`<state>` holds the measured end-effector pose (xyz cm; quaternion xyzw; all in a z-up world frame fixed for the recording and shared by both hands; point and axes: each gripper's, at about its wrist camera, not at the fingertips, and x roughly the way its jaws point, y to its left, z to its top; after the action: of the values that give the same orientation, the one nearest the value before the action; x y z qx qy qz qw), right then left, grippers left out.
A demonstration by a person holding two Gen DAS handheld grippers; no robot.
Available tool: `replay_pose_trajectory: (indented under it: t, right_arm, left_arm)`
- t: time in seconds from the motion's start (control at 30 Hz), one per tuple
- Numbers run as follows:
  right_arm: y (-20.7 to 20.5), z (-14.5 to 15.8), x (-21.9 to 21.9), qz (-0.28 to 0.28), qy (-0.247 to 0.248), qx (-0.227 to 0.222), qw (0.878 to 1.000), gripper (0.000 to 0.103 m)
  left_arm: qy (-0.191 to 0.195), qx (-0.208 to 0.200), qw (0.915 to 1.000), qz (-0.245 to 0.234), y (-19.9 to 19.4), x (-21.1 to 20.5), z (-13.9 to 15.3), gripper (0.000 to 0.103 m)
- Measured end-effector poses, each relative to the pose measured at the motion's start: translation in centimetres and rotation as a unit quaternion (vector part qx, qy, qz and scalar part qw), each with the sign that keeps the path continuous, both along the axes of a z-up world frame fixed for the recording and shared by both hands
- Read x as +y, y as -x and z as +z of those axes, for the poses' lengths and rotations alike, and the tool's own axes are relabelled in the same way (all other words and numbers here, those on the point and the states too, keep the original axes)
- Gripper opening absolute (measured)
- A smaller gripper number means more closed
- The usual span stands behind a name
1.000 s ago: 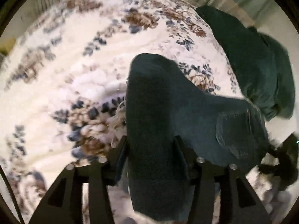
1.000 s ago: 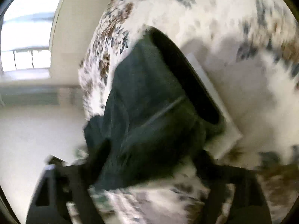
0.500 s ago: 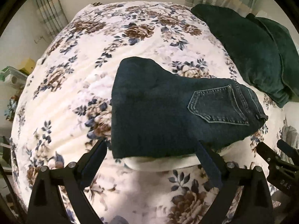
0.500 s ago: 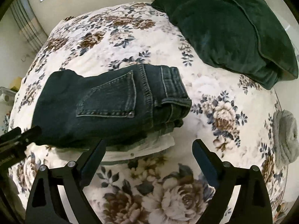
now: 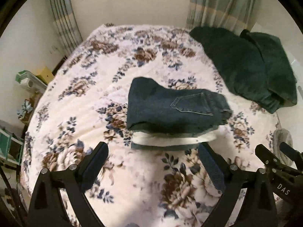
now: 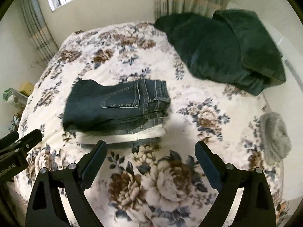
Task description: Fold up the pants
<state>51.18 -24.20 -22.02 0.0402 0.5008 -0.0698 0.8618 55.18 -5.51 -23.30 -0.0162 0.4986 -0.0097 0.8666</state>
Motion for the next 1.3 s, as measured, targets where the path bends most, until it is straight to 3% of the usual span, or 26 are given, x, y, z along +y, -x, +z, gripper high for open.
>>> replay_pose_trajectory:
  t: [0.43,0.7,0.87,1.07,1.3]
  right_arm:
    - [20.4,18.0,-0.2,0.033,-0.001,-0.070,0.997,0.096]
    - [33.1,27.9,0.2,0.048,0.006,-0.121,0.991,0.096]
    - [39.2,33.2,0.8,0.052,0.000,-0.143,0.988,0.096]
    - [44.1,37.3,2.2,0.059,0.011,-0.159,0.985,0.096]
    - [45.2,37.9,2.2,0.047,0.007,-0.153,0.987,0.096]
  left_arm:
    - [-0.008,-0.082,0.9964,0.018,18.5,0.1,15.7,0.097]
    - [-0.017,-0.110,0.9937,0.009,27.8,0.2,22.4,0.097]
    - [-0.047,-0.131,0.9903,0.001,32.0,0.2,25.4,0.097]
    - [-0.040,-0.140,0.9894,-0.007,35.5,0.8,27.4,0.097]
    - [-0.027,-0.148,0.9886,-0.002,36.7,1.7,28.0,0.097]
